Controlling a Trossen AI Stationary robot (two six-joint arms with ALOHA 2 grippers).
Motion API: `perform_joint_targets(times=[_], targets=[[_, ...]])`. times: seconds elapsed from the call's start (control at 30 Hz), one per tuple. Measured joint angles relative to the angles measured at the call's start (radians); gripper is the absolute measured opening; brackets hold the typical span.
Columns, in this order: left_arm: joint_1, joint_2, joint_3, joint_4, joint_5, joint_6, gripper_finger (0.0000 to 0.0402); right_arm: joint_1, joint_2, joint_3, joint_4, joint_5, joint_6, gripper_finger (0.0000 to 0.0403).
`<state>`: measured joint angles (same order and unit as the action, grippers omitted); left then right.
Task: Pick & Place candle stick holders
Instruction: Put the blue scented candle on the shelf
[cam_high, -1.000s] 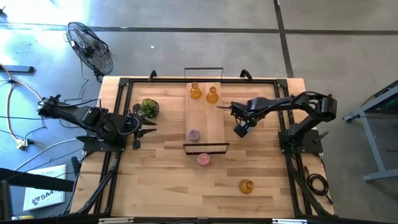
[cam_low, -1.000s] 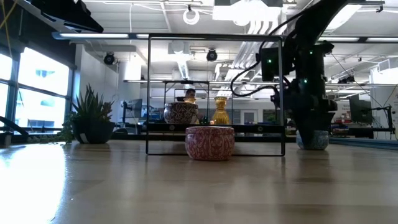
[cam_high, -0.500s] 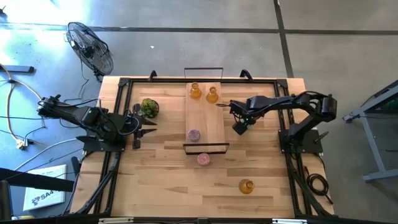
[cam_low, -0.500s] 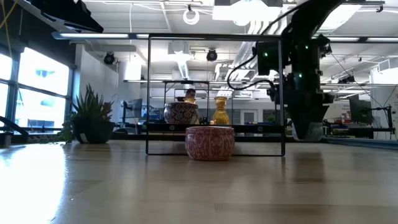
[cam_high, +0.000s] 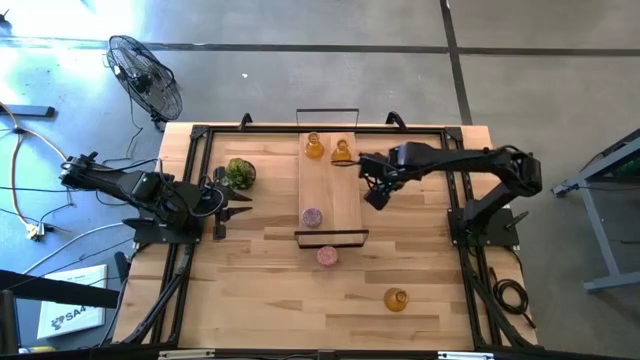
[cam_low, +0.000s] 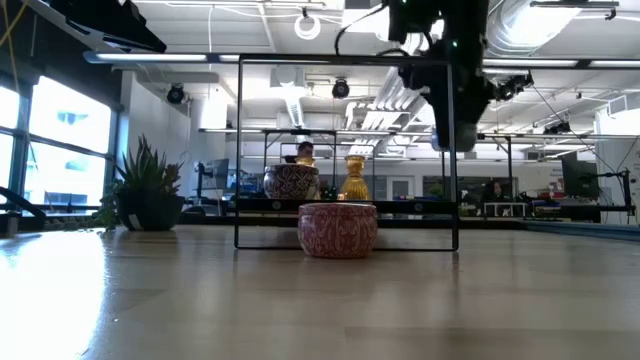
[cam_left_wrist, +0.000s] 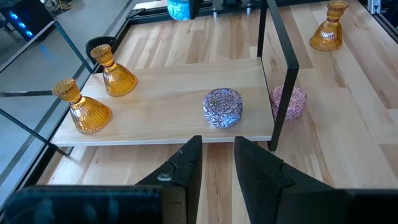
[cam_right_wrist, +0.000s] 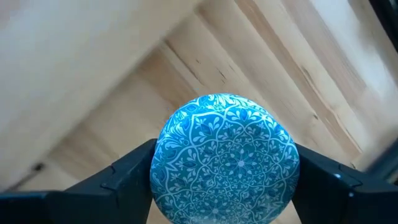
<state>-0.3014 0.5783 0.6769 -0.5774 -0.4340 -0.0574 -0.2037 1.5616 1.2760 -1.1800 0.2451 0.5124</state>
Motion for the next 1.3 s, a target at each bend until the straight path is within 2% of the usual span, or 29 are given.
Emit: perform_joint_targets(times=[0.27,0.53,0.7,1.3], targets=[[0.000,0.000,0.000,0.000,0.000,0.000,0.0092,0.043,0.003,0.051,0.116,-0.119,-0.051,0.0284],[0.000,0.000,0.000,0.000,0.000,0.000,0.0092,0.096,0.103,0.051,0.250,-0.226,-0.099,0.0284],[0.000,0.000,0.000,0.000,0.000,0.000,0.0092,0.094,0.134,0.051,0.307,-0.220,-0.132,0.0284],[0.000,0.000,0.000,0.000,0.000,0.000,0.0092,0.103,0.249,0.052,0.429,-0.330,-0.172,0.0284]])
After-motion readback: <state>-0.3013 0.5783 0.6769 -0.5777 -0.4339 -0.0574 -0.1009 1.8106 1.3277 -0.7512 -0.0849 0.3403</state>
